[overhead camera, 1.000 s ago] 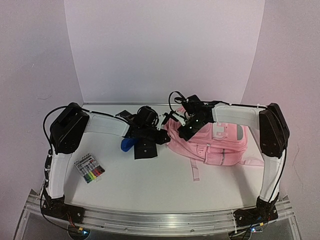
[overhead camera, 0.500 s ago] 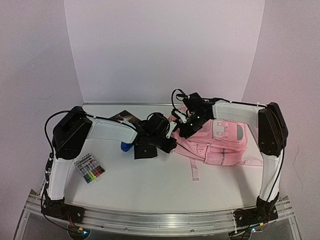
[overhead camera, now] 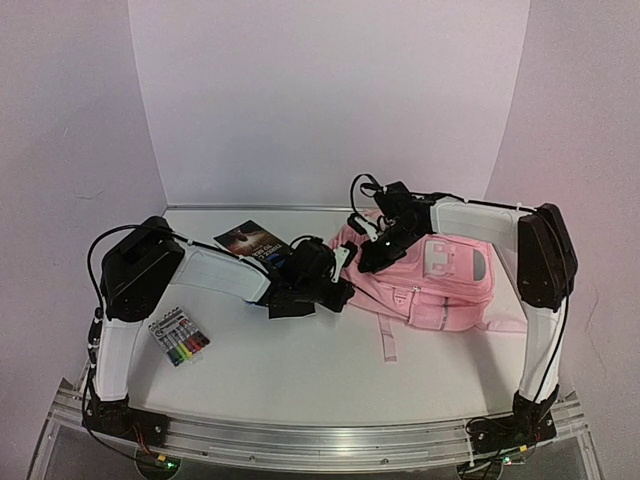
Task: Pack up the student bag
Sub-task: Zip the student bag at the center of the board.
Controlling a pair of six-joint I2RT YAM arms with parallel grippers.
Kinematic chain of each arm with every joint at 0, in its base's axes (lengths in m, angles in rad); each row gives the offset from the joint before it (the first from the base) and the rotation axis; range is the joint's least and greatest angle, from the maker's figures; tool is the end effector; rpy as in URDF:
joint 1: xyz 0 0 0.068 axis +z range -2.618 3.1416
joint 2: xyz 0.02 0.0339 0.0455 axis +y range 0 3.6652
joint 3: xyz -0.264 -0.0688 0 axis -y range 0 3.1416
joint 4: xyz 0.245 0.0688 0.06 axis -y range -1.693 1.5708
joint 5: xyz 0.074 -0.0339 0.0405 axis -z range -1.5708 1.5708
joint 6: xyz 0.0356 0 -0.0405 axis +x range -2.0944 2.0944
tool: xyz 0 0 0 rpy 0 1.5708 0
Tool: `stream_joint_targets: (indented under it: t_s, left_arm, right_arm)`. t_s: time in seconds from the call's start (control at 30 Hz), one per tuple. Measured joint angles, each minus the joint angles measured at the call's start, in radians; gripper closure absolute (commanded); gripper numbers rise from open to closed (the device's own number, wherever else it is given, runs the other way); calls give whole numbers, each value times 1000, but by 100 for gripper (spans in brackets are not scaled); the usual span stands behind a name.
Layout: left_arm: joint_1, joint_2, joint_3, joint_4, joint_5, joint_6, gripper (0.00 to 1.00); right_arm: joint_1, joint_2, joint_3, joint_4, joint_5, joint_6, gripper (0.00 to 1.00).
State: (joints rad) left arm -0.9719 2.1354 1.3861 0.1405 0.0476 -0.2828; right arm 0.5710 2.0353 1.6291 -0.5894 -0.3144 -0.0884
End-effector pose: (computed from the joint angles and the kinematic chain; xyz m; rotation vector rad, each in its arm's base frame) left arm 0.2643 -0.3903 0.1509 0.7977 2.1388 -0.7432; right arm 0.3691 0.2502 0.2173 -0.9561 2.4180 0.5834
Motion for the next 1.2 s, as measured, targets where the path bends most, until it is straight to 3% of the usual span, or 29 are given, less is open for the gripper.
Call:
stream_joint_targets:
  t_s: [0.63,0.87,1.2]
  left_arm:
    - [-150,16,18,-29,-292,309,100]
    - [-177,51,53,-35,-275,379,100]
    - [-202,165,230,-98,-155,441,96]
  right_arm:
    - [-29,47,22,-15,-133,50,100]
    - [-29,71,57,-19,-155,71,100]
    - [-33,111,115,1,-171,116,100]
